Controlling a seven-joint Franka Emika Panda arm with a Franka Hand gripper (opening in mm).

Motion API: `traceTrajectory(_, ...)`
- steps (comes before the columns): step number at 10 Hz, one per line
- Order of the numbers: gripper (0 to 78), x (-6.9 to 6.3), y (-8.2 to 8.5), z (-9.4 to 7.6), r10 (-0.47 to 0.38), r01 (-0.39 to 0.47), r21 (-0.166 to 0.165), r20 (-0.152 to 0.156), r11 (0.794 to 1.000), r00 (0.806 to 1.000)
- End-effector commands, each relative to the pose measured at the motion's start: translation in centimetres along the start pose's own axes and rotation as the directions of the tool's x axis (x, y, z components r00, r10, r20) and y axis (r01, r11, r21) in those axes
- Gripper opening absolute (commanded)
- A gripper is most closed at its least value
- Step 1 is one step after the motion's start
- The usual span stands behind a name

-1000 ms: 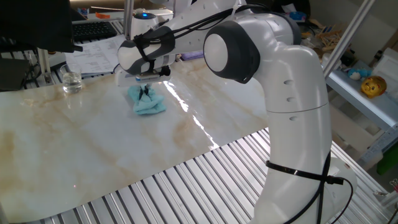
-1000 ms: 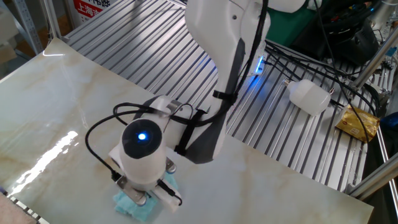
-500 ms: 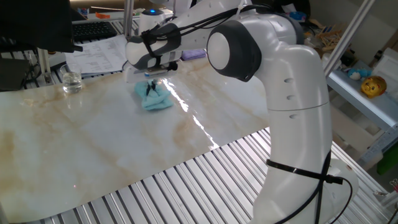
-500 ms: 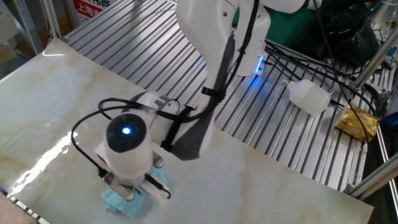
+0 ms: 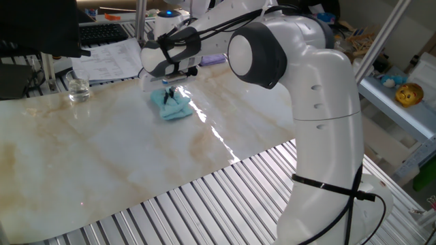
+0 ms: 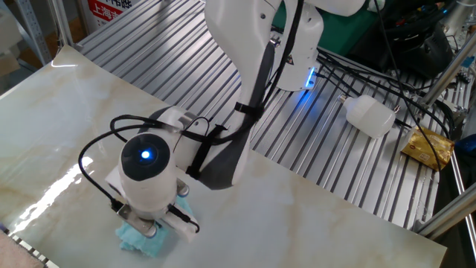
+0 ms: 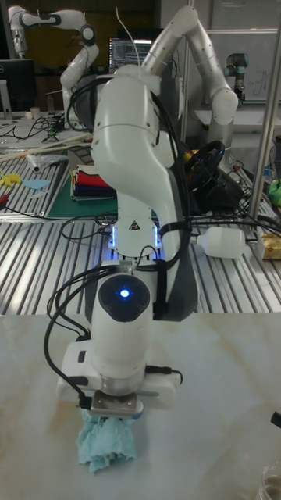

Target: Clean the tabletop with a sponge

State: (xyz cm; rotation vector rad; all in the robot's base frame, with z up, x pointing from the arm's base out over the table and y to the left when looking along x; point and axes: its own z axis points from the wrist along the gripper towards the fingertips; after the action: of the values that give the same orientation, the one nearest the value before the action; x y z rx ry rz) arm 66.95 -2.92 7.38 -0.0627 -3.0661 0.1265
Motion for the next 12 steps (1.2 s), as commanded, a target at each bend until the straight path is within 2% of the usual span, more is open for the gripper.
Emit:
traceTrajectory(1,1.3,-0.9,4.4,0.1,0.047,-0.047,-0.036,0.004,0.998,0.999)
traceTrajectory(2,1.3,-1.0,5.8,0.0,0.063,-0.063,-0.036,0.003,0.997,0.998)
traceTrajectory(3,1.3,-1.0,6.2,-0.1,0.066,-0.066,-0.037,0.002,0.997,0.998)
traceTrajectory(4,1.3,-0.8,8.1,-0.7,0.083,-0.083,-0.039,-0.007,0.996,0.997)
traceTrajectory(7,1.3,-0.1,10.7,-1.6,0.093,-0.093,-0.048,-0.018,0.994,0.996)
traceTrajectory(9,1.3,0.2,11.3,-1.7,0.088,-0.089,-0.060,-0.019,0.994,0.996)
traceTrajectory(10,1.3,1.0,12.1,-1.8,0.085,-0.086,-0.059,-0.025,0.995,0.996)
traceTrajectory(12,1.3,1.8,11.9,-2.4,0.091,-0.092,-0.033,-0.038,0.995,0.995)
